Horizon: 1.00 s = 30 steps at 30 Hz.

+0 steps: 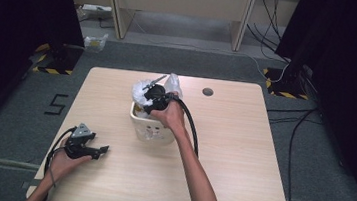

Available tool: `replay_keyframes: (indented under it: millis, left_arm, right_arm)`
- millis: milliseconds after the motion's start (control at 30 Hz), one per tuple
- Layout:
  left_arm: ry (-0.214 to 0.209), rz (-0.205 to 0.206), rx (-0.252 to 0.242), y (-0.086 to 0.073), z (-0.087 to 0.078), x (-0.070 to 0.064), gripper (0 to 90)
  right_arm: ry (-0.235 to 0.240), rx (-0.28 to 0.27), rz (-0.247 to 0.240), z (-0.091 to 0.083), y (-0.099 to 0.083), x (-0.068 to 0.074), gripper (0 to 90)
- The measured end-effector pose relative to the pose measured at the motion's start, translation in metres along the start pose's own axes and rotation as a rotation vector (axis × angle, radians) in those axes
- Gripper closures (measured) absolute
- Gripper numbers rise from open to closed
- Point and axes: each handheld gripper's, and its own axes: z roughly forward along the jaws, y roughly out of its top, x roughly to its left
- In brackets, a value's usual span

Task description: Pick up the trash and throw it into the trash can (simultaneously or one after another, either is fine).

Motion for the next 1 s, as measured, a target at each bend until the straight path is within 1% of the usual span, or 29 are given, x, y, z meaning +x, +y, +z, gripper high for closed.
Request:
replay_keyframes:
  millis: [100,200,333,400,433,467,567,600,667,733,833,900,967,1000]
  left_arm:
    - [0.0,0.0,0.0,0.0,0.0,0.0,18.5]
    - [0.001,0.002,0.0,0.0,0.0,0.0,18.5]
    - [0.001,0.002,0.0,0.0,0.0,0.0,18.5]
    - [0.0,0.0,0.0,0.0,0.0,0.0,18.5]
    - [0.0,0.0,0.0,0.0,0.0,0.0,18.5]
    - [0.0,-0.002,-0.002,0.0,0.0,0.0,18.6]
    - [-0.002,-0.004,0.0,0.0,0.0,0.0,18.6]
    - [-0.002,-0.002,0.0,0.0,0.0,0.0,18.6]
    - [-0.003,-0.004,0.0,0.0,0.0,0.0,18.5]
    - [-0.002,-0.002,0.001,0.0,0.0,0.0,18.5]
    - [-0.001,-0.003,0.0,0.0,0.0,0.0,18.5]
    - [-0.002,-0.002,0.0,0.0,0.0,0.0,18.5]
    - [-0.002,-0.002,0.0,0.0,0.0,0.0,18.5]
    - [-0.002,-0.002,0.001,0.0,0.0,0.0,18.6]
  right_arm:
    - [0.007,0.019,-0.007,0.002,-0.001,0.0,68.1]
    - [0.015,0.049,-0.011,0.004,-0.003,0.002,66.8]
    - [0.017,0.049,-0.006,0.004,-0.003,0.002,66.1]
    - [0.02,0.049,0.003,0.004,-0.003,0.001,63.4]
    - [0.025,0.042,0.013,0.003,-0.003,0.0,61.4]
    - [0.03,0.029,0.012,0.002,-0.004,-0.001,58.3]
    - [0.045,-0.04,0.033,-0.003,-0.004,-0.002,48.8]
    - [0.052,-0.063,0.044,-0.007,-0.004,-0.002,43.3]
    - [0.059,-0.099,0.054,-0.014,-0.004,0.0,38.6]
    - [0.034,-0.123,0.045,-0.025,-0.003,0.001,36.8]
    - [0.002,-0.158,0.054,-0.039,-0.002,-0.001,35.4]
    - [-0.025,-0.174,0.071,-0.051,-0.004,-0.004,36.0]
    - [-0.063,-0.19,0.073,-0.062,-0.006,-0.009,37.7]
    - [-0.076,-0.199,0.083,-0.068,-0.009,-0.013,38.2]
